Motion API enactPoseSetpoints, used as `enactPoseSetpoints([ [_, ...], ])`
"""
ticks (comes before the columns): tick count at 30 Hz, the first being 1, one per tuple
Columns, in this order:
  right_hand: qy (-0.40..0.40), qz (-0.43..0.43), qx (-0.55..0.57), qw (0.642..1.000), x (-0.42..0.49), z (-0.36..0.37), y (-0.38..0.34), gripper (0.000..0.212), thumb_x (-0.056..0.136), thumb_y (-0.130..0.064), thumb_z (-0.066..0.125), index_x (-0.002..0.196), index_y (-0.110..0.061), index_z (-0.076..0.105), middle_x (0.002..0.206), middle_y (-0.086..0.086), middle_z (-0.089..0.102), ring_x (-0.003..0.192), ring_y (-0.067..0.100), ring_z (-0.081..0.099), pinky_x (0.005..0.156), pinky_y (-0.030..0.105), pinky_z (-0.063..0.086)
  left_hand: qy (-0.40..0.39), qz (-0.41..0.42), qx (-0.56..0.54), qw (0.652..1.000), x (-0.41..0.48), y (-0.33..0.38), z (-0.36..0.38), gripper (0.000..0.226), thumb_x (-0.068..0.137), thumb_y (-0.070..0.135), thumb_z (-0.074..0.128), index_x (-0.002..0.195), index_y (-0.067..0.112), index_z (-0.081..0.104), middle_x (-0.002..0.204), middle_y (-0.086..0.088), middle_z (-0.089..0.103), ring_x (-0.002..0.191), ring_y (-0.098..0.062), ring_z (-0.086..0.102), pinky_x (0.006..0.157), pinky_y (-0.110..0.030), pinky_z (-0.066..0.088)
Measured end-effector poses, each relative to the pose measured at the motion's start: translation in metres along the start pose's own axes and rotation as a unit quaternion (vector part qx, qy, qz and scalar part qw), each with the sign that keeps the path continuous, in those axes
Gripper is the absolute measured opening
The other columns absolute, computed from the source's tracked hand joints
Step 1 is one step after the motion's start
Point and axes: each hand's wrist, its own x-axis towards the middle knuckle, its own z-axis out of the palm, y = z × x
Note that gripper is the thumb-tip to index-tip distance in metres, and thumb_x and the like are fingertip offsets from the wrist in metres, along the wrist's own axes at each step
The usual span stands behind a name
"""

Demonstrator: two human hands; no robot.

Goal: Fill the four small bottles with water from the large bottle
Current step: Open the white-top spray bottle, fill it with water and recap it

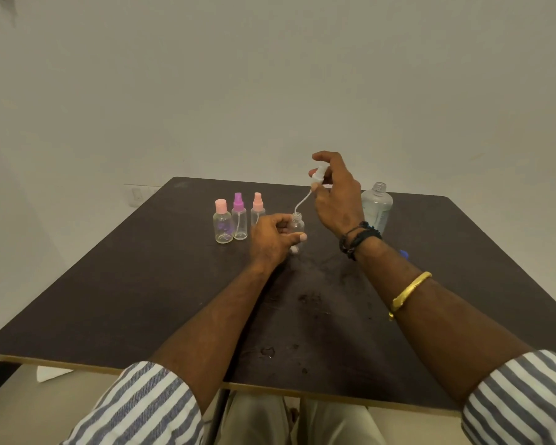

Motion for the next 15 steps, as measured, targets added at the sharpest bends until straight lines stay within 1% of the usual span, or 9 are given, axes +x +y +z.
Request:
enactPoseSetpoints([
  [2,0.038,-0.003,0.021,0.999,-0.001,-0.004,0.0,0.037,0.095,-0.004,0.056,0.127,-0.023,0.055,0.109,-0.001,0.07,0.098,0.011,0.066,0.083,0.027,0.056,0.0,0.002,0.007,1.0,-0.001,0.001,0.0,0.042,0.075,0.014,0.089,0.114,0.011,0.074,0.098,0.004,0.076,0.087,-0.009,0.074,0.075,-0.023,0.062],
  [5,0.085,-0.012,0.022,0.996,-0.005,-0.011,0.003,0.029,0.093,-0.014,0.059,0.119,-0.027,0.057,0.103,-0.01,0.07,0.096,0.012,0.064,0.083,0.04,0.056,0.001,0.007,0.009,1.0,-0.002,0.003,0.0,0.041,0.076,0.013,0.088,0.114,0.01,0.074,0.095,0.006,0.074,0.086,-0.005,0.072,0.073,-0.014,0.058],
  [6,0.093,-0.014,0.019,0.995,-0.006,-0.014,0.005,0.029,0.092,-0.014,0.06,0.118,-0.028,0.058,0.103,-0.011,0.069,0.095,0.012,0.064,0.082,0.041,0.056,0.002,0.011,0.014,1.0,-0.002,0.003,0.0,0.042,0.076,0.014,0.088,0.115,0.01,0.074,0.096,0.006,0.075,0.087,-0.005,0.072,0.074,-0.014,0.058],
  [8,0.1,-0.013,0.011,0.995,-0.01,-0.018,0.01,0.029,0.09,-0.014,0.063,0.116,-0.026,0.06,0.102,-0.01,0.068,0.09,0.012,0.063,0.08,0.038,0.057,0.007,0.013,0.023,1.0,-0.001,0.002,0.0,0.045,0.076,0.017,0.089,0.117,0.01,0.074,0.102,0.002,0.076,0.091,-0.009,0.073,0.081,-0.021,0.06],
  [9,0.103,-0.013,0.006,0.995,-0.013,-0.02,0.014,0.026,0.091,-0.014,0.063,0.115,-0.024,0.062,0.101,-0.008,0.068,0.087,0.011,0.063,0.078,0.035,0.057,0.009,0.013,0.028,0.999,-0.001,0.001,0.0,0.046,0.075,0.018,0.089,0.118,0.01,0.074,0.103,0.0,0.077,0.092,-0.01,0.073,0.083,-0.025,0.061],
  [12,0.114,-0.012,-0.018,0.993,-0.025,-0.02,0.027,0.015,0.096,-0.015,0.06,0.109,-0.019,0.065,0.094,-0.006,0.069,0.082,0.007,0.064,0.075,0.03,0.056,0.01,0.019,0.032,0.999,0.0,0.0,0.001,0.046,0.075,0.017,0.09,0.117,0.01,0.074,0.103,-0.002,0.077,0.092,-0.011,0.074,0.084,-0.028,0.062],
  [15,0.099,0.006,-0.05,0.994,-0.04,-0.018,0.043,0.015,0.091,-0.009,0.06,0.102,-0.017,0.067,0.095,-0.006,0.068,0.084,0.009,0.063,0.075,0.035,0.057,0.013,0.021,0.031,0.999,0.0,-0.001,0.001,0.048,0.074,0.018,0.09,0.118,0.008,0.074,0.103,-0.003,0.078,0.092,-0.011,0.075,0.084,-0.031,0.063],
])
